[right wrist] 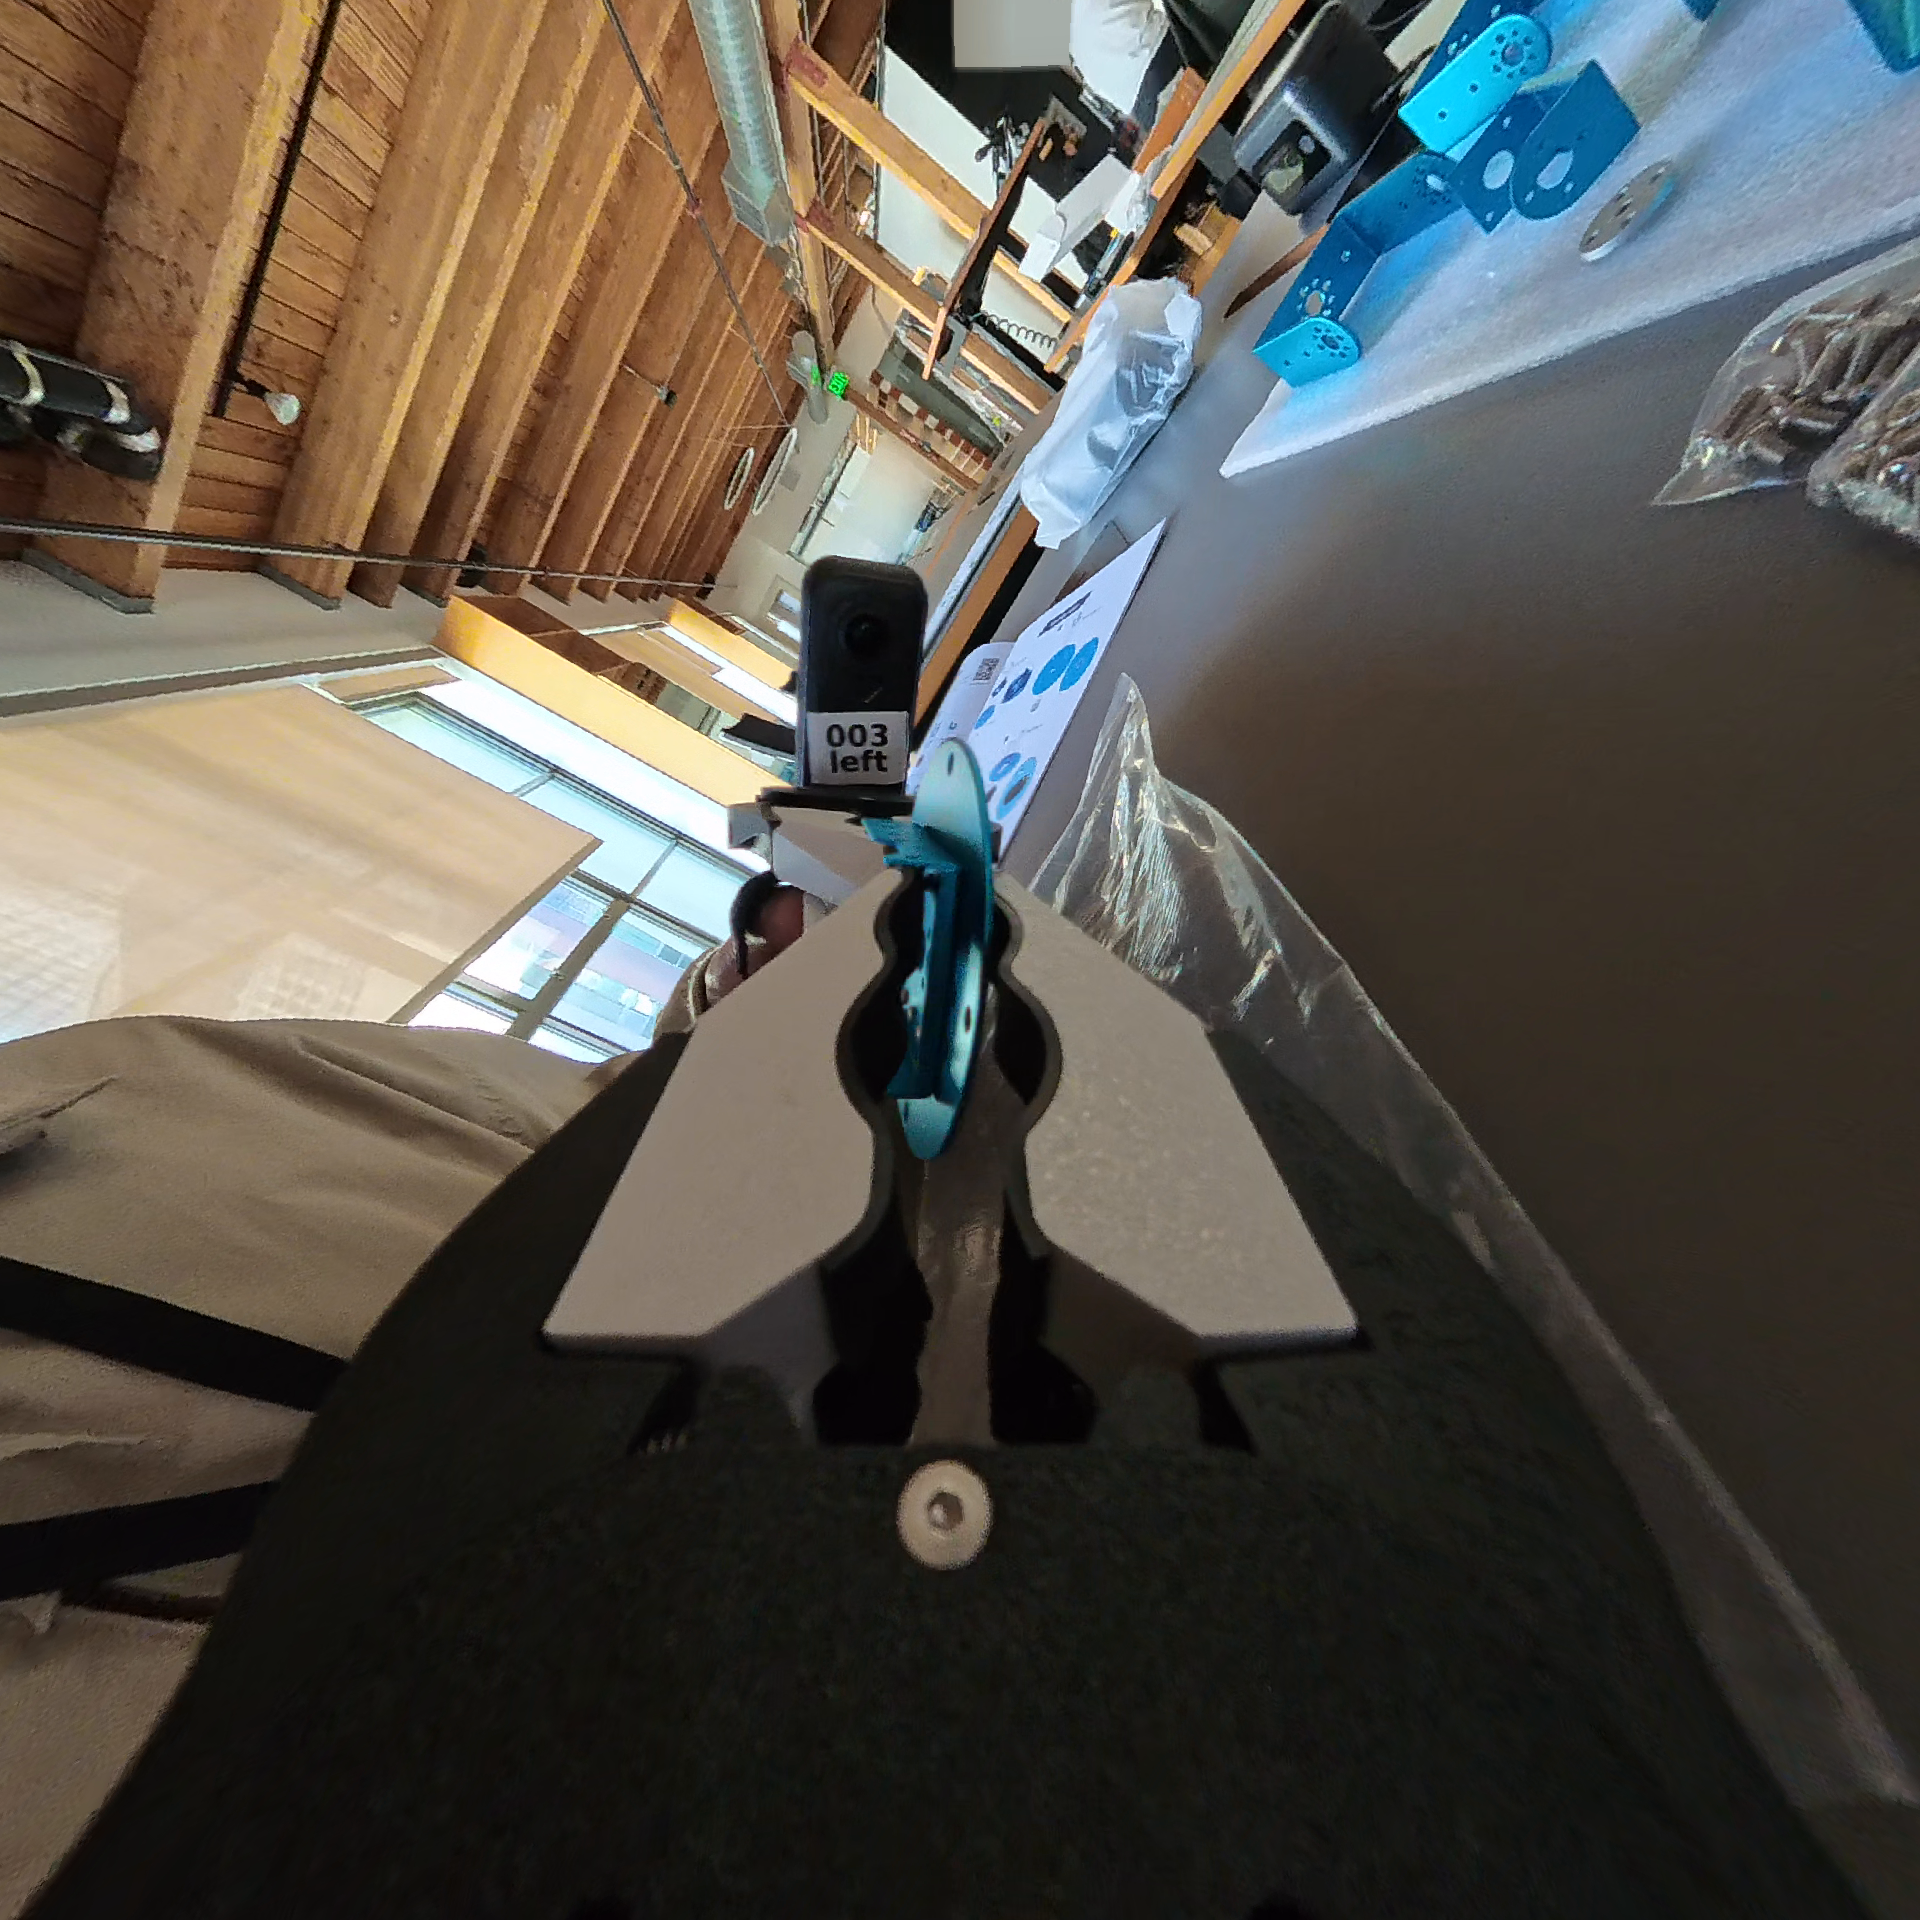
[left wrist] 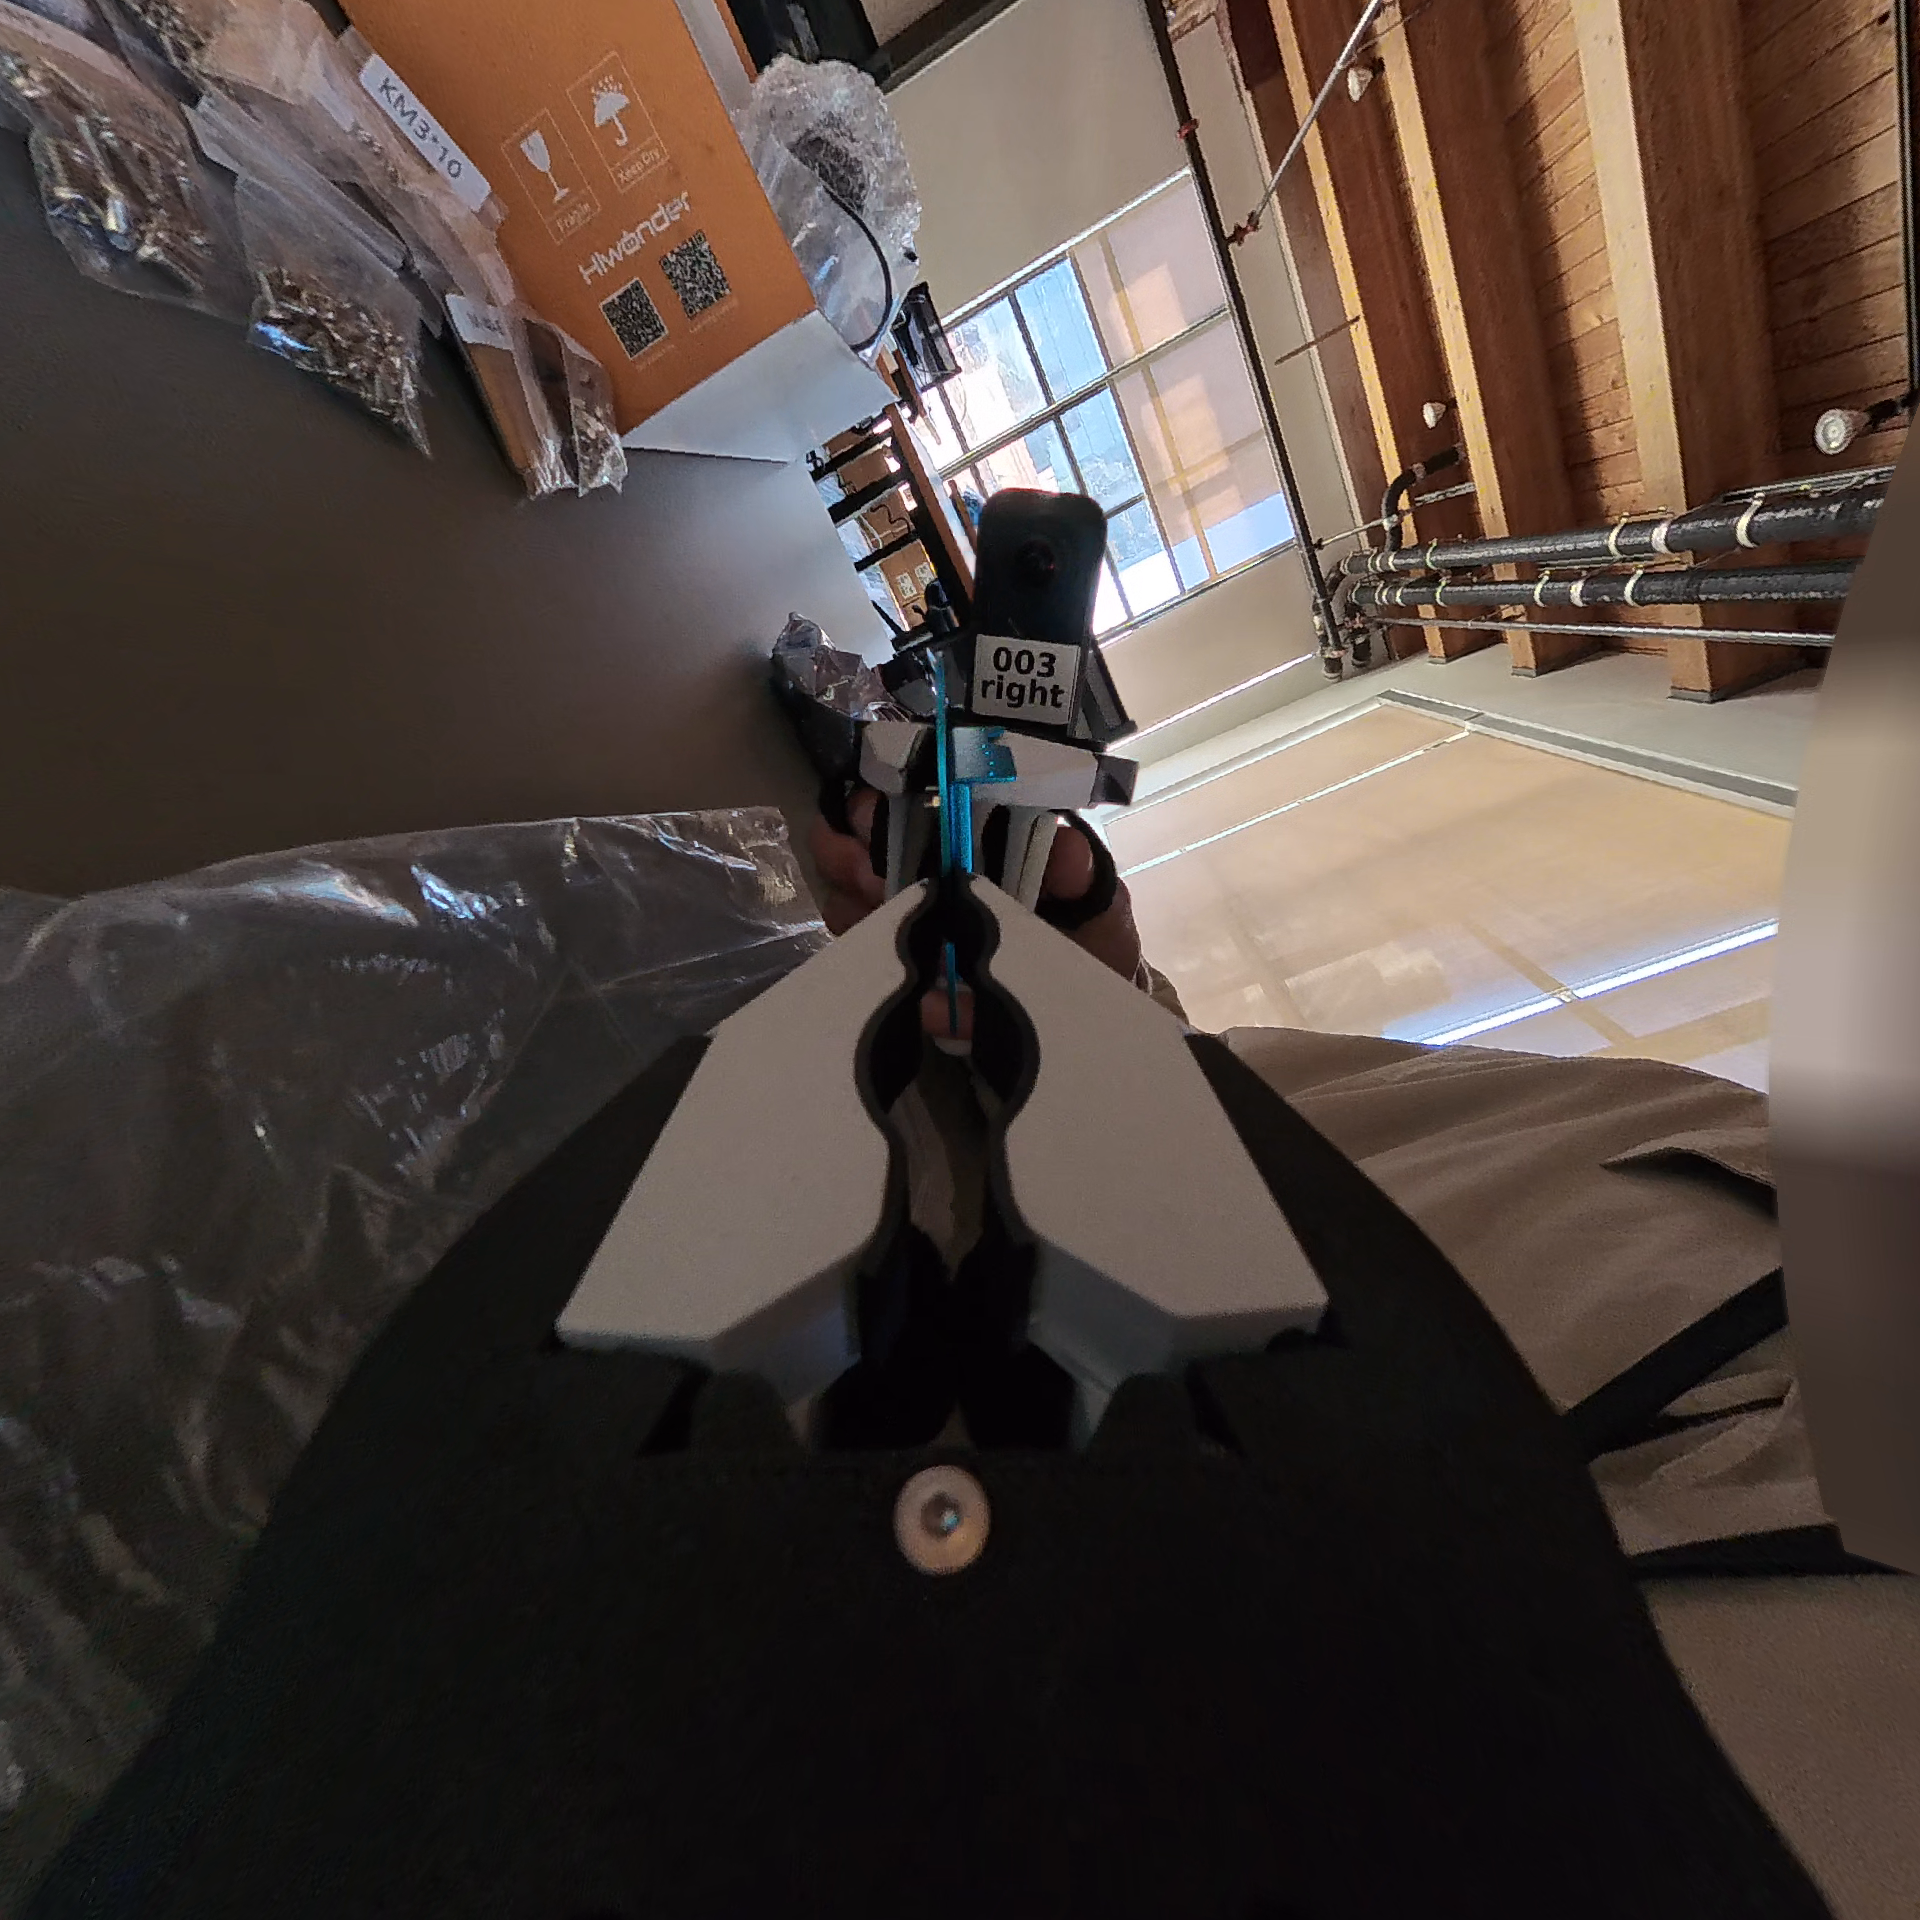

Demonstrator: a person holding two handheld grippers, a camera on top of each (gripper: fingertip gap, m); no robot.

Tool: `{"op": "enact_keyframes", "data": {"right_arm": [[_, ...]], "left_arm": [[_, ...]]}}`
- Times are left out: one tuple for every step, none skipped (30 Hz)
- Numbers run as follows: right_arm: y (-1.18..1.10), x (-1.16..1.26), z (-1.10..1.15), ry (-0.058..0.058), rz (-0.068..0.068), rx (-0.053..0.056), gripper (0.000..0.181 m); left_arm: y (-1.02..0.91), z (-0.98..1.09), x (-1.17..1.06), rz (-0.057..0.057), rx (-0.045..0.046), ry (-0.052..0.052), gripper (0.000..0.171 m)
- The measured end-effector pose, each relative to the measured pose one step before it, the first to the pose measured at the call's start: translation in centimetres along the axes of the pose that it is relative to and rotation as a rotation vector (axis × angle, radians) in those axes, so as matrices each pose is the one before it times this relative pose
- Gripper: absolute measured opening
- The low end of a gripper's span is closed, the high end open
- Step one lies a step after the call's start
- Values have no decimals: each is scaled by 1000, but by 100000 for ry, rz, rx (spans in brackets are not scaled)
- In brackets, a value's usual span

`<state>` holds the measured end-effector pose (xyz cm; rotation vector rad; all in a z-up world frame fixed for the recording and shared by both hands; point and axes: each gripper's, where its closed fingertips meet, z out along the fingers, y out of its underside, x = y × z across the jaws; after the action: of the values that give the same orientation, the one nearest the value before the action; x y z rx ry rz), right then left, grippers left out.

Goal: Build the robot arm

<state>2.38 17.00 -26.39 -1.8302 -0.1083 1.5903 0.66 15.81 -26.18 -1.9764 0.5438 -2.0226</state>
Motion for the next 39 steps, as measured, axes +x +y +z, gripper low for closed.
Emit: {"op": "enact_keyframes", "data": {"right_arm": [[29, 29, -17, -507, 731, -40, 7], [-3, -74, 4, -698, 297, 186, 7], [12, -44, -17, -160, -240, -184, 6], [-80, -107, -24, -503, -399, 355, 5], [-82, -153, -16, -766, 16, 538, 4], [-4, -79, -24, -704, 269, -134, 4], [-14, -83, -41, -636, -208, -82, 4], [-27, -137, -32, -680, -714, 7, 4], [-1, -174, -34, -547, -1682, -628, 4], [-80, -269, -40, -428, -2756, -303, 4], [-103, -306, -32, -150, -3442, -306, 3], [-107, -337, -19, 20, -3860, -517, 3], [-91, -397, 7, -122, -4344, -646, 3], [-47, -249, 35, 692, -4353, -840, 4], [-80, -236, 20, 772, -4290, -420, 4], [-88, -254, -2, 545, -4264, -525, 4], [-87, -256, -5, 131, -3751, -474, 4], [-72, -209, -18, -104, -2707, -441, 4], [-99, -276, -23, -400, -2988, -236, 4], [-120, -301, -52, -649, -2904, -322, 4], [-154, -279, -46, -592, -2726, -12, 4], [-149, -241, -56, -594, -2217, 243, 4], [-87, -140, -31, -211, -1572, 125, 4], [-79, -78, -51, -539, -315, 406, 4], [-64, -61, -45, -1023, 819, 619, 4], [-14, 70, -54, -900, 2408, 469, 4], [3, 179, -71, -848, 3052, 470, 4], [-92, 198, -147, -582, 2386, 1221, 4], [-143, 117, -172, -845, 1928, 1243, 4], [-65, 98, -166, -231, 483, 220, 4], [-49, 63, -158, 1166, -2702, -495, 4], [-175, -531, -117, -629, -6839, -412, 3], [-458, -1193, -90, -2992, -10370, 874, 3], [-155, -759, 0, 1064, -12616, -2243, 4], [277, -501, 81, 2446, -13284, -5648, 4], [144, -714, 54, 871, -12842, -4295, 3], [-200, -929, -5, -662, -11845, -1342, 3], [-320, -641, -27, -160, -8119, 104, 3], [-412, -569, -12, -1374, -4574, 1316, 3]], "left_arm": [[8, -4, -13, 179, 47, -293, 0], [36, 14, 17, -10, -106, 121, 0], [9, 7, 24, -260, 95, 200, 0], [20, 35, 58, -51, 36, 301, 0], [18, 35, 63, 357, -113, 225, 0], [3, 28, 38, 585, -201, -59, 0], [4, 32, 70, 888, -181, -93, 0], [-5, 20, 101, 1431, -122, -86, 0], [-5, 33, 143, 2231, -147, -272, 0], [-24, 23, 199, 3162, 50, -377, 0], [-26, 27, 239, 3661, 59, -488, 0], [-30, 6, 268, 3798, -196, -285, 0], [-17, -30, 258, 3698, -514, -247, 1], [-11, -40, 147, 3778, -505, -1049, 1], [-19, -21, 121, 4247, -218, -1402, 2], [-23, -17, 156, 4414, -224, -1189, 2], [-27, -19, 170, 4189, -291, -1083, 2], [-39, -35, 171, 3723, -301, -835, 3], [-54, -28, 227, 3037, -173, -156, 2], [-85, -14, 269, 2241, 143, 453, 2], [-114, 0, 269, 1622, 577, 622, 2], [-119, 3, 217, 939, 738, 650, 2], [-86, 11, 121, 49, 452, 403, 2], [-81, 34, 111, -539, 372, 554, 2], [-62, 21, 95, -697, 343, 702, 2], [-53, 11, 20, -688, 362, 411, 2], [-137, -83, -53, -813, 912, 158, 4], [-280, -194, -128, -975, 1559, -100, 9], [-381, -296, -152, -878, 1709, -250, 13], [-415, -372, -188, -377, 1547, -755, 15], [-460, -441, -207, 564, 1464, -1352, 15], [-510, -494, -133, 1505, 1468, -1545, 15], [-502, -492, -6, 2204, 1320, -1461, 15], [-407, -456, 77, 2702, 723, -1455, 15], [-266, -423, 79, 3094, -110, -1649, 15], [-141, -386, 29, 3432, -332, -2001, 15], [-153, -379, -41, 3522, 290, -2364, 14], [-148, -326, -17, 3248, 878, -1826, 14], [-45, -249, 99, 2466, 660, -685, 13]]}}
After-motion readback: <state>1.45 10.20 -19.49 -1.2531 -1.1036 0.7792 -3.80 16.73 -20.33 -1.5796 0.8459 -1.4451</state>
